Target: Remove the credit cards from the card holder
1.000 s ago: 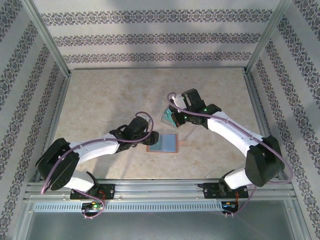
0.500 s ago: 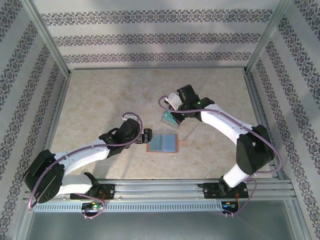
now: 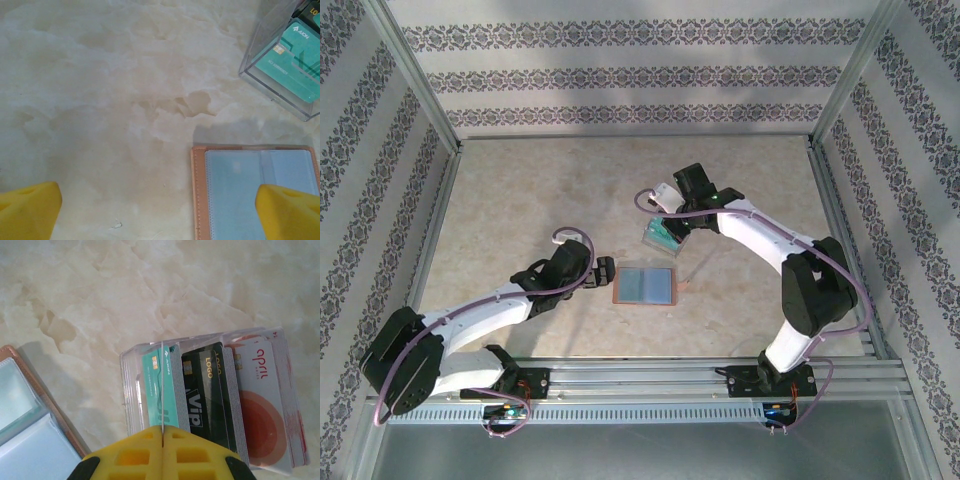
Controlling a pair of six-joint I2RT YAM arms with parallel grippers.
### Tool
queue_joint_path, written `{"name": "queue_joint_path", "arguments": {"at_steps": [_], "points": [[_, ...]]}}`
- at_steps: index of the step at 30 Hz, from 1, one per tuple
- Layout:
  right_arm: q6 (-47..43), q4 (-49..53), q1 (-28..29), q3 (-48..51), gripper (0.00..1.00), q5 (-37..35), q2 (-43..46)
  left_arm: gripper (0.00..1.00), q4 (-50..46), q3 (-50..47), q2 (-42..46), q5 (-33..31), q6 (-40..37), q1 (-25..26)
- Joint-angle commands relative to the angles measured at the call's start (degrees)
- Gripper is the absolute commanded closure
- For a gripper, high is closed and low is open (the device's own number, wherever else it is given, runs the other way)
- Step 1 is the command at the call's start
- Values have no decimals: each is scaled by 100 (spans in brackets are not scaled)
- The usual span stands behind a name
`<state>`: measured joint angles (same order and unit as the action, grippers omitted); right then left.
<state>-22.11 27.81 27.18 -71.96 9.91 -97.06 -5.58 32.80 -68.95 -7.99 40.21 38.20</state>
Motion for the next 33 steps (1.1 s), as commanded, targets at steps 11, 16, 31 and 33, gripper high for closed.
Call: {"name": "queue_joint_path", "arguments": {"at_steps": [11, 16, 31, 33], "points": [[-267, 251, -37, -278, 97, 48, -487, 1, 49, -177, 182, 113, 225, -249], [-285, 277, -54, -361, 97, 28, -585, 1, 75, -177, 179, 156, 225, -273], [-220, 295, -150, -415, 83, -308, -627, 1, 76, -147, 186, 210, 188, -339], [-160, 301, -156, -428, 83, -364, -613, 1, 73, -137, 189, 210, 189, -347]]}}
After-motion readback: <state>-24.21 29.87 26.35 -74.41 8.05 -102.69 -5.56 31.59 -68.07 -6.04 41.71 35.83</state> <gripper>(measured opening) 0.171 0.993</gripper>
